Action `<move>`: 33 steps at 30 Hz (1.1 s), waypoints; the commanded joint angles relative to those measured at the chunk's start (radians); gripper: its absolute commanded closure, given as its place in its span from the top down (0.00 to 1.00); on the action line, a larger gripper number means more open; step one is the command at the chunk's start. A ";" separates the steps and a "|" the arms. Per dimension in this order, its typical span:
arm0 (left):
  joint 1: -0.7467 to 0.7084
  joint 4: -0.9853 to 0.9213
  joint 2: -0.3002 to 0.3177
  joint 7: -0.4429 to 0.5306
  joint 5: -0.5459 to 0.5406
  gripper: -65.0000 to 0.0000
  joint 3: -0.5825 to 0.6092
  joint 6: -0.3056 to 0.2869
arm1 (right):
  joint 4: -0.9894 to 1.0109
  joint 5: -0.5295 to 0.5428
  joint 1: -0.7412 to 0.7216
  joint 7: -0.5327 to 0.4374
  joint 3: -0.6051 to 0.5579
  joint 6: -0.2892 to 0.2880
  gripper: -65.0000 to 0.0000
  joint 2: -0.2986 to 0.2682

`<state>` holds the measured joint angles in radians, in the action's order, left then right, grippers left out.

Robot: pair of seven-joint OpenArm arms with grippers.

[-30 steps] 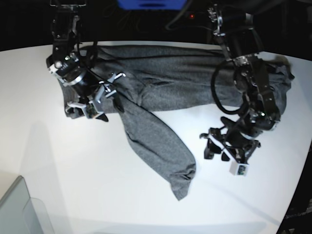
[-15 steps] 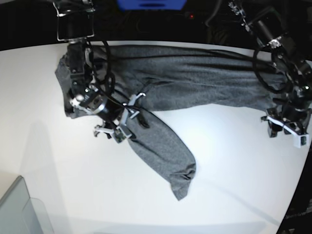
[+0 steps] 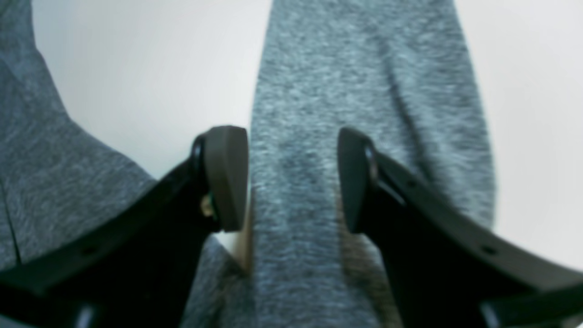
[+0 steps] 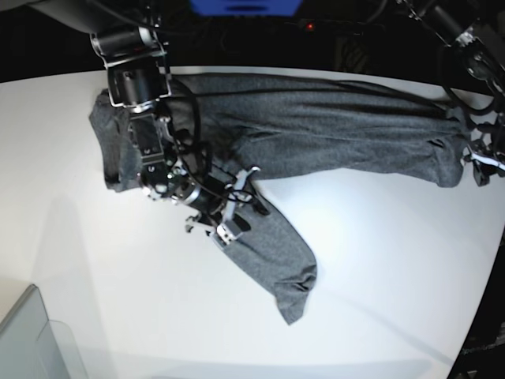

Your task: Layout the t-shirt on the table in an organized manner, then fold the t-shirt properly

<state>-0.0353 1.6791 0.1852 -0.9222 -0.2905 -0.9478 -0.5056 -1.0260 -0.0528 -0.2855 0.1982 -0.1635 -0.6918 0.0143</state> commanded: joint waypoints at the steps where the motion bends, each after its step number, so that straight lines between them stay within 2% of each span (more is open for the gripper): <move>1: 0.010 0.013 0.018 0.021 -0.009 0.50 -0.003 -0.005 | 0.002 0.012 -0.025 -0.030 -0.005 -0.006 0.49 0.005; 12: 0.019 0.009 0.018 0.021 -0.009 0.50 0.005 -0.005 | 0.117 0.011 -0.027 -0.102 -0.021 -0.006 0.46 0.005; 15: 0.019 0.009 0.018 0.021 -0.009 0.50 0.005 -0.005 | 0.129 0.011 -0.027 -0.135 -0.023 -0.006 0.32 0.005; 20: 0.019 0.009 0.018 0.021 -0.009 0.50 0.005 -0.005 | 0.129 0.011 -0.027 -0.141 -0.021 -0.006 0.01 0.016; 27: 0.019 0.009 0.018 0.021 -0.009 0.50 0.005 -0.005 | 0.117 0.011 -0.025 -0.142 -0.023 -0.006 0.00 0.042; 30: 0.019 0.009 0.018 0.021 -0.013 0.50 0.002 -0.005 | 0.039 0.012 -0.016 -0.158 -0.021 -0.006 0.00 0.046; 33: 0.021 0.013 0.020 0.021 -0.014 0.50 0.000 -0.005 | -0.060 0.014 0.013 -0.159 -0.021 -0.006 0.00 0.077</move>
<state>-0.0277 1.6745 0.1852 -0.9222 -0.2905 -0.9440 -0.5056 -1.0668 -0.0654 -0.2531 0.0776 -0.1825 -0.6827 0.0776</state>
